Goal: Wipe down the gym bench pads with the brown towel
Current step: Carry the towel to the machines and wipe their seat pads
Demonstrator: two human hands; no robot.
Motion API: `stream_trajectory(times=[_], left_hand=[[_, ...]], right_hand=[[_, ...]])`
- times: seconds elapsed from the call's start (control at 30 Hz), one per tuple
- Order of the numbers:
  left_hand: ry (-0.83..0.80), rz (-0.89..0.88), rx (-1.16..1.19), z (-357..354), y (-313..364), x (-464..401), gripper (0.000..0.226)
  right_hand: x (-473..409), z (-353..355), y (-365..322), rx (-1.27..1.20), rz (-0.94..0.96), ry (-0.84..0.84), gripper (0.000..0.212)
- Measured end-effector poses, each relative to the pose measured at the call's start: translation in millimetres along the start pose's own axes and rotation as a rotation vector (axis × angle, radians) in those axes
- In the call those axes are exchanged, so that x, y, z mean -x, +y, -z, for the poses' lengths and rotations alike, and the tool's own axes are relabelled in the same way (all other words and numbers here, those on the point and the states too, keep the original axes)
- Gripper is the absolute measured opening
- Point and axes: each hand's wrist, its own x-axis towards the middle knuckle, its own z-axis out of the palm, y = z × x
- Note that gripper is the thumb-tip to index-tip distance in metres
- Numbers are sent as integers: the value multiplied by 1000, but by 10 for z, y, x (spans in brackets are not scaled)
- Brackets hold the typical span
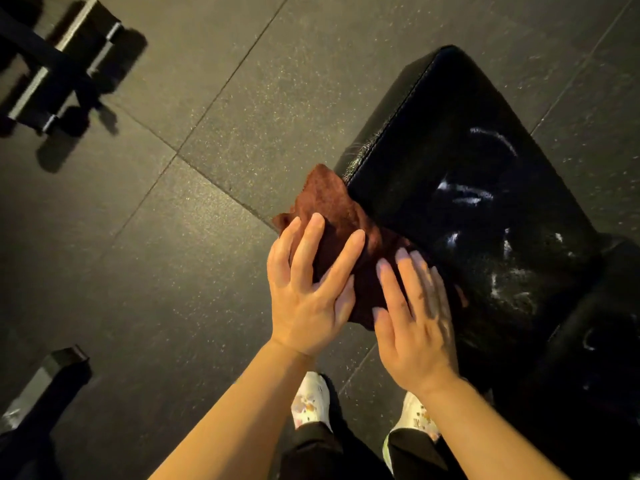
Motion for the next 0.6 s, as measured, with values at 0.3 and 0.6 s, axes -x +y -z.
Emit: stream_trajectory(times=[0.3,0.6], left_hand=[[61,-127,67,-132,-141,95,39],[170,-150,126,-272,-189,88,38]], right_hand=[[13,-259,103,125,104,193,61],[-20,-303,152,172,112,224,66]])
